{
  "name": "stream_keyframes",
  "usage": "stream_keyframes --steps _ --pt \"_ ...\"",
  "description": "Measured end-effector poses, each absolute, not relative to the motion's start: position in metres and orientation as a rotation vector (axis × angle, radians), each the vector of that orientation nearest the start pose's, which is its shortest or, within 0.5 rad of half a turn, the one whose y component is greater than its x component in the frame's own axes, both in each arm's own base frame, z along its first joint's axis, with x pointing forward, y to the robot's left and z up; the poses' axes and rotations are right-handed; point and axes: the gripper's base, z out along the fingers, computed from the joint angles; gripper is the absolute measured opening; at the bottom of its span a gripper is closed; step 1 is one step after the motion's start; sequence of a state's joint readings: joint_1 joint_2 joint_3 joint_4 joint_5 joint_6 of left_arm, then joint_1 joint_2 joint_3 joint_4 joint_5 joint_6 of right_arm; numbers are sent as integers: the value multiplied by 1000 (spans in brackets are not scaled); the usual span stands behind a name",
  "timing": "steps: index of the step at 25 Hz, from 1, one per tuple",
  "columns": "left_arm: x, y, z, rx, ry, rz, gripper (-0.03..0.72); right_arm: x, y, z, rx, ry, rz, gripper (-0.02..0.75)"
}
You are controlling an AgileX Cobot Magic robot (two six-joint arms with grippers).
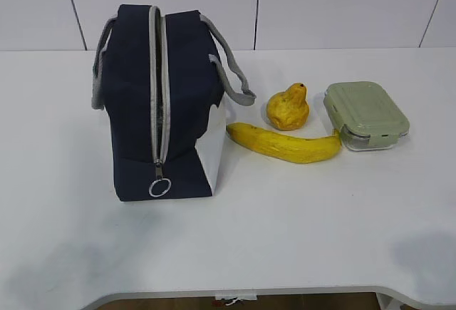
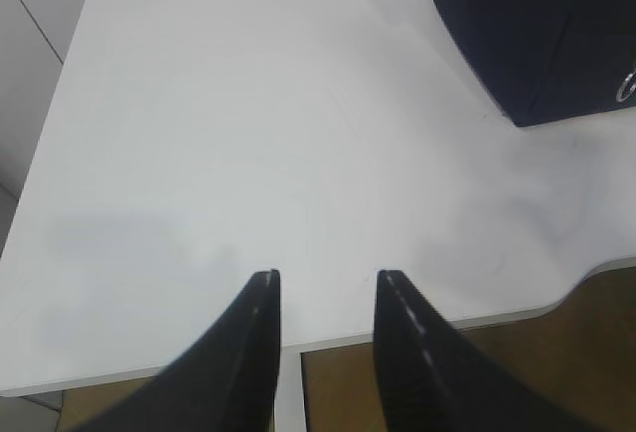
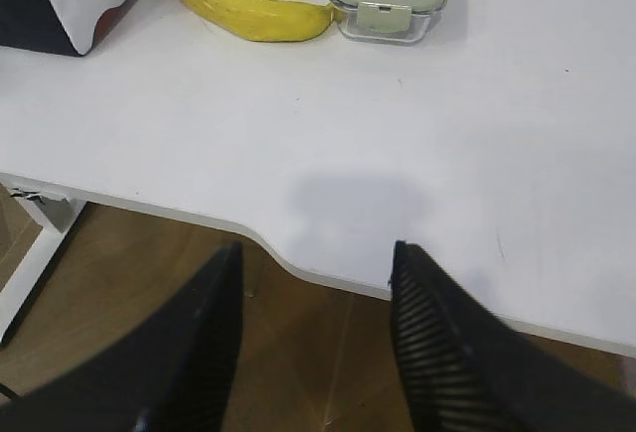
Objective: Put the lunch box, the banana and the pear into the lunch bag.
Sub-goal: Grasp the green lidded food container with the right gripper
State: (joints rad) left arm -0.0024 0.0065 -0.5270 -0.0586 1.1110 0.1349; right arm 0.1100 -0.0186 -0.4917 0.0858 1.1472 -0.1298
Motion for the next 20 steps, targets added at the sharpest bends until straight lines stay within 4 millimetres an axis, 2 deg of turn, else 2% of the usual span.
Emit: stream_keyframes --steps 20 --pt "-9 -5 281 147 2067 11 244 -11 6 269 -261 2096 92 396"
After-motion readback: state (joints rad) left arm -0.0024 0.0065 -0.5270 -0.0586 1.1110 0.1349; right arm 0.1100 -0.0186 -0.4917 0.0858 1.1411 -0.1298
